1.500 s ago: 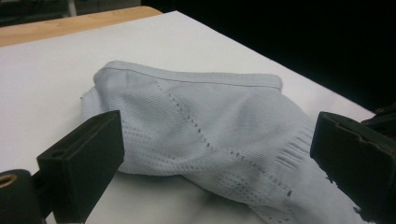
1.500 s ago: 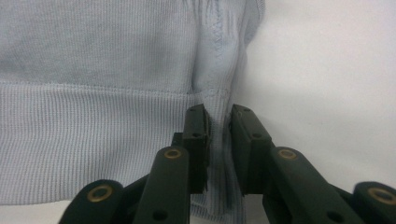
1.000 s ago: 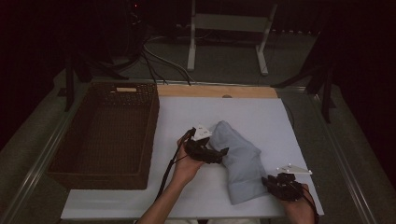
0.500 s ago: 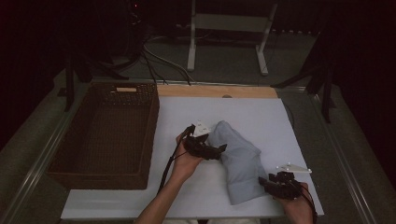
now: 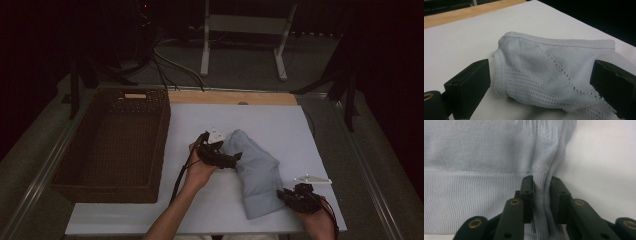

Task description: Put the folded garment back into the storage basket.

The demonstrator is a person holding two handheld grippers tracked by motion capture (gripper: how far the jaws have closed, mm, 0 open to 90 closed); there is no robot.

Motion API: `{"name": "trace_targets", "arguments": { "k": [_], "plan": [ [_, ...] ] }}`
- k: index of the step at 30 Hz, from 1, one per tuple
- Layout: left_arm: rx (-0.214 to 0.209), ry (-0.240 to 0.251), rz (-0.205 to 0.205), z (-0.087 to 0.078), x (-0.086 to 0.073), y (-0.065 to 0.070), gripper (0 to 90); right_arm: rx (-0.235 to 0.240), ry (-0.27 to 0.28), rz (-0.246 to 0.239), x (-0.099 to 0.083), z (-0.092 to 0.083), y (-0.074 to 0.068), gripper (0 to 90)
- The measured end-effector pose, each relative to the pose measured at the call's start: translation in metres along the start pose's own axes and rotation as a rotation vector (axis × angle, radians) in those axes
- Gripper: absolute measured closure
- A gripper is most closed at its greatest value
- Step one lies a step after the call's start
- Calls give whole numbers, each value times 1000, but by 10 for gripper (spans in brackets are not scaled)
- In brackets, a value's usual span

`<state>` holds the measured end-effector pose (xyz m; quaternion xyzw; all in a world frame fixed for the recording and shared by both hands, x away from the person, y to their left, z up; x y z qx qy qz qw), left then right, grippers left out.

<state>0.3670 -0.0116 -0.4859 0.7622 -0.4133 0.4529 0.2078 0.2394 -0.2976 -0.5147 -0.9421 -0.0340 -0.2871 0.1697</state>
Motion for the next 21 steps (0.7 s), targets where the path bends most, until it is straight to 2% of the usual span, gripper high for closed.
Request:
{"name": "trace_targets", "arguments": {
  "k": [4,14,15,16,18,21],
  "plan": [
    [-6,-14,-10,3,-1,-1,48,-18,6,-22,-1,0,-3,762],
    [-8,-43,-13,8,-3,1,50,-12,9,-18,-1,0,-2,755],
    [-8,-43,-13,8,-3,1,71,-11,9,-18,-1,0,-2,755],
    [10,-48,-5,8,-3,2,127,-11,9,-17,-1,0,-2,755],
    [5,-42,-19,9,-3,2,132,-11,9,-18,-1,0,-2,754],
    [-8,-45,-15,12,-2,4,134,-9,10,-18,-1,0,-1,752]
  ]
}}
Point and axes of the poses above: each handheld gripper's, and its own axes: z roughly forward along the jaws, x roughly out of its top, y roughly to its right, the point moved 1 cm from there along z, roughly forward along the jaws, and after that the axes turned 14 degrees about z, right-handed, at the moved point
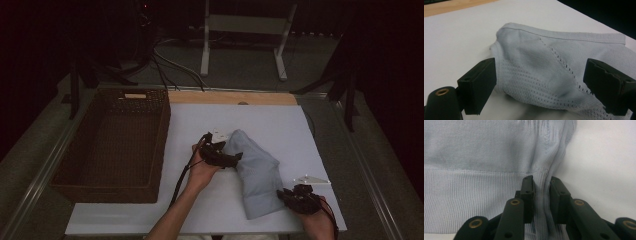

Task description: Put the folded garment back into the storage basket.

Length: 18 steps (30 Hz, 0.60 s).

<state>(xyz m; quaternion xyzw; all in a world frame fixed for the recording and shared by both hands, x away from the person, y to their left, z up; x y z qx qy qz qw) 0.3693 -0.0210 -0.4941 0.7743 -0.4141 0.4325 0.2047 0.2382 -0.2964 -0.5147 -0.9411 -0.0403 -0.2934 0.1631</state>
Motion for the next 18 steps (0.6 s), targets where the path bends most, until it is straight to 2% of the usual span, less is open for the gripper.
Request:
{"name": "trace_targets", "arguments": {
  "k": [7,18],
  "plan": [
    [-21,-20,5,9,-1,3,139,0,2,0,0,0,0,749],
    [-19,-24,-4,17,-2,1,157,-1,4,-5,0,0,0,747]
  ]
}}
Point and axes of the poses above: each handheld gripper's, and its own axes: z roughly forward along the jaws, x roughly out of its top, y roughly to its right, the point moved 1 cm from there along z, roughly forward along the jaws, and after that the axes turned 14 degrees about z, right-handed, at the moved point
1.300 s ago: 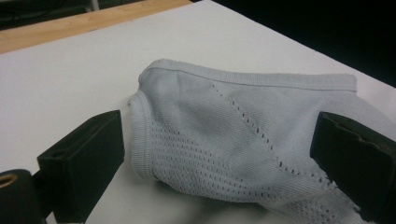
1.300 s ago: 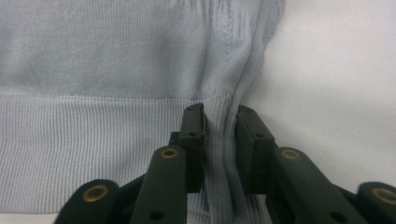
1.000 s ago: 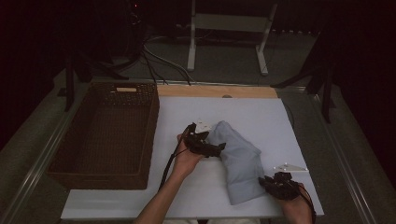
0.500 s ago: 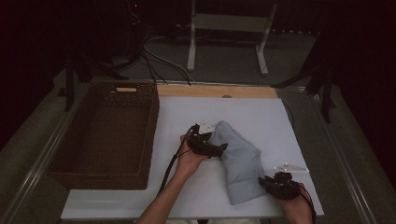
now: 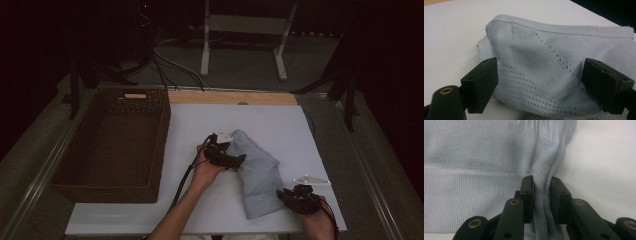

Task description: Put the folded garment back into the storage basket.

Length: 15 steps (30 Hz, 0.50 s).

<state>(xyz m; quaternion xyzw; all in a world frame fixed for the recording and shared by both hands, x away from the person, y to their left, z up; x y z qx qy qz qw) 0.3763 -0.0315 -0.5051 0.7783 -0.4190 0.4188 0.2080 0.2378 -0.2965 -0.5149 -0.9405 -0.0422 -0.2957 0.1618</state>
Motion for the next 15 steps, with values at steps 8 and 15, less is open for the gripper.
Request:
{"name": "trace_targets", "arguments": {
  "k": [8,15],
  "plan": [
    [13,9,-16,1,-1,-5,153,-2,0,-1,0,0,0,746],
    [30,-8,-17,3,-2,-7,102,-3,0,0,0,0,0,747]
  ]
}}
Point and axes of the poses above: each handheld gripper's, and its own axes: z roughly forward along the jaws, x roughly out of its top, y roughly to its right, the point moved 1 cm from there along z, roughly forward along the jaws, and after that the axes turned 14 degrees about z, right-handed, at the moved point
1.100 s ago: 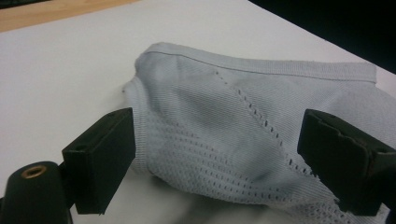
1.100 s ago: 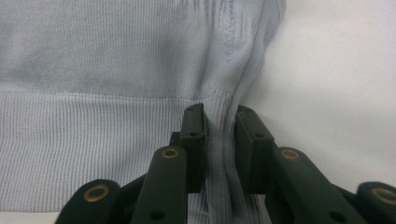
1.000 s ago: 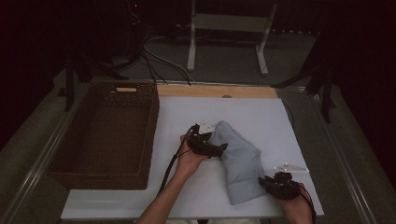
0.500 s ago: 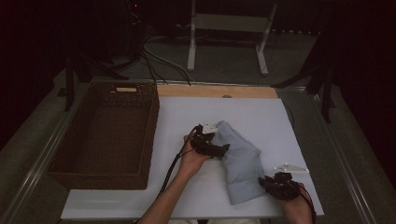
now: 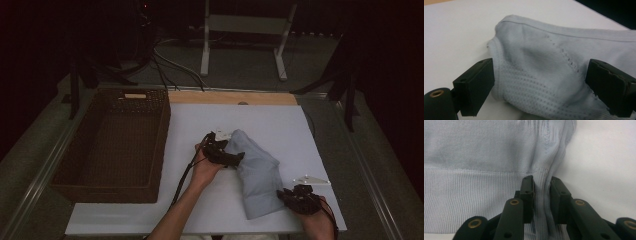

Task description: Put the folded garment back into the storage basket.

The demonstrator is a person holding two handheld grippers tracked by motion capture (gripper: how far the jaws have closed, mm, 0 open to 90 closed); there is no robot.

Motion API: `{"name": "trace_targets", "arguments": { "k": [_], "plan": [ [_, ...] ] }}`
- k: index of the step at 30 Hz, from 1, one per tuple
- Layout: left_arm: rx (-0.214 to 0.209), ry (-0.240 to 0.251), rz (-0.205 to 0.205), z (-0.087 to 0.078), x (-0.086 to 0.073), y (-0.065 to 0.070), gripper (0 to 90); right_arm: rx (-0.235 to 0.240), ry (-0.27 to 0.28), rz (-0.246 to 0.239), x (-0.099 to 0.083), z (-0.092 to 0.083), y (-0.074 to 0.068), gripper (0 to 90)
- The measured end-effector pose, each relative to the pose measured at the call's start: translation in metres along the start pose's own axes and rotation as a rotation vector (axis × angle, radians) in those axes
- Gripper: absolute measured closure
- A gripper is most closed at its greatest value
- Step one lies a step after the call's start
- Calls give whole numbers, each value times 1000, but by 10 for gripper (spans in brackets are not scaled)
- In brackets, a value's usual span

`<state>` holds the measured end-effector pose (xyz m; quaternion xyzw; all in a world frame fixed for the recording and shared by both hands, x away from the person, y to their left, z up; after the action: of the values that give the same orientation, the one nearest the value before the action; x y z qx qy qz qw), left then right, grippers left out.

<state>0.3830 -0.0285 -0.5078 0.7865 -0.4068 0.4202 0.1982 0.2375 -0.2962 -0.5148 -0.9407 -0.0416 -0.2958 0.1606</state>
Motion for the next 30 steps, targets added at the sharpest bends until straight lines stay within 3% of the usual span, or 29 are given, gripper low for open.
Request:
{"name": "trace_targets", "arguments": {
  "k": [3,5,9,30],
  "plan": [
    [-1,-1,-1,1,0,-1,98,0,0,1,0,0,0,746],
    [-12,-4,-17,2,0,-1,49,0,0,0,0,0,0,747],
    [-9,-25,-22,5,-2,-3,47,2,1,1,0,0,0,746],
    [-41,-31,-46,14,-6,-4,48,1,2,0,0,0,0,744]
  ]
}}
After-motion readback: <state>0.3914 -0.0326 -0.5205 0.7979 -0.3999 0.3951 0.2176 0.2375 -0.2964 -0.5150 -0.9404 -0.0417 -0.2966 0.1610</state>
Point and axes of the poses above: each handheld gripper's, and its own axes: z roughly forward along the jaws, x roughly out of its top, y roughly to its right, the point moved 1 cm from there along z, roughly forward along the jaws, and after that the axes turned 14 degrees about z, right-handed, at the moved point
